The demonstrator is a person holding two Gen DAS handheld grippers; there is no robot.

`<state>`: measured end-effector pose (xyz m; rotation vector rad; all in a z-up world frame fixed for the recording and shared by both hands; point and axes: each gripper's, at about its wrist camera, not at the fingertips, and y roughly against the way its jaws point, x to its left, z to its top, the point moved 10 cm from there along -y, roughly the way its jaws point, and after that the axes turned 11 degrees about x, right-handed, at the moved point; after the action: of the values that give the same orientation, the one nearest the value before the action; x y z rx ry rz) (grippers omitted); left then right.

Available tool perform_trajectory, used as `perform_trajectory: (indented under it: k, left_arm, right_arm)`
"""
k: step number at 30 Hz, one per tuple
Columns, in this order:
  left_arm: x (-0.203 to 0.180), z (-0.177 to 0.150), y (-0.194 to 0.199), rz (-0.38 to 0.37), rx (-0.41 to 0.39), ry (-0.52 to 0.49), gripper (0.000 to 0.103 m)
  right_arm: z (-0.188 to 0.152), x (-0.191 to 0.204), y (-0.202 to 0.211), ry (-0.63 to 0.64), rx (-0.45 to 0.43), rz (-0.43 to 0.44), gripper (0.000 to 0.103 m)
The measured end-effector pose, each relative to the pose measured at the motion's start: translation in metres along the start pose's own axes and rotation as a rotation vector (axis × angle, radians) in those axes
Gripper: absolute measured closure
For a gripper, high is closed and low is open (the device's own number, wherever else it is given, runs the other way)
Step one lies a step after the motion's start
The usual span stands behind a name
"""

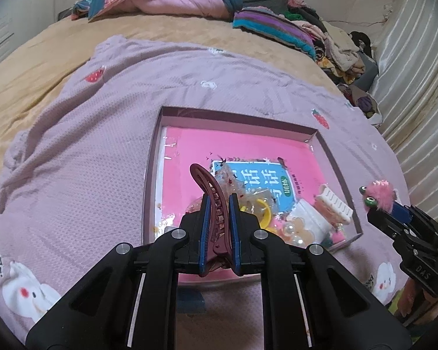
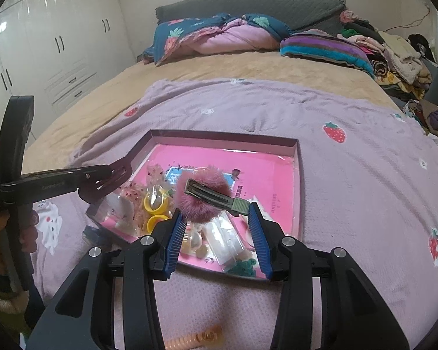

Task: Organize jewelry
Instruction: 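Drop the maroon clip into the box with the left gripper while the right drops the pom-pom clip, then move both tools back toward the remaining jewelry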

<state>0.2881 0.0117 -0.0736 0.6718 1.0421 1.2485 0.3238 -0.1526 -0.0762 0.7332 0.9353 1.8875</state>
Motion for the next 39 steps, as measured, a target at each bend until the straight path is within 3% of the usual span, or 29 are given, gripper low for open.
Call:
perform_trajectory:
  k: [9, 18, 22, 24, 25, 30, 37, 39]
  left_arm:
    - [0.001, -0.003, -0.018, 0.001, 0.037, -0.007, 0.097]
    - [0.002, -0.007, -0.028, 0.005, 0.062, -0.014, 0.097]
    - [0.001, -0.006, -0.029, 0.010, 0.061, -0.017, 0.097]
    - [0.001, -0.007, -0.028, 0.016, 0.055, -0.021, 0.096]
    - [0.000, -0.007, -0.026, 0.018, 0.054, -0.020, 0.094]
    - [-0.005, -0.007, -0.010, 0.023, 0.019, -0.030, 0.062]
    - [-0.012, -0.004, 0.021, 0.033, -0.048, -0.039, 0.038]
    - [-0.014, -0.005, 0.031, 0.038, -0.066, -0.041, 0.026]
  right_arm:
    - [-0.009, 0.011, -0.039, 0.023, 0.073, -0.009, 0.062]
    - [-0.017, 0.010, -0.051, 0.017, 0.098, -0.030, 0.057]
    - [-0.017, 0.005, -0.041, -0.014, 0.069, -0.033, 0.035]
    - [-0.017, 0.002, -0.034, -0.032, 0.053, -0.033, 0.029]
    - [-0.017, 0.001, -0.029, -0.040, 0.042, -0.031, 0.027]
    - [-0.021, -0.005, -0.002, -0.058, -0.011, -0.046, 0.021]
    - [-0.029, -0.007, 0.032, -0.078, -0.065, -0.039, 0.019]
    - [-0.031, -0.006, 0.042, -0.081, -0.081, -0.036, 0.019]
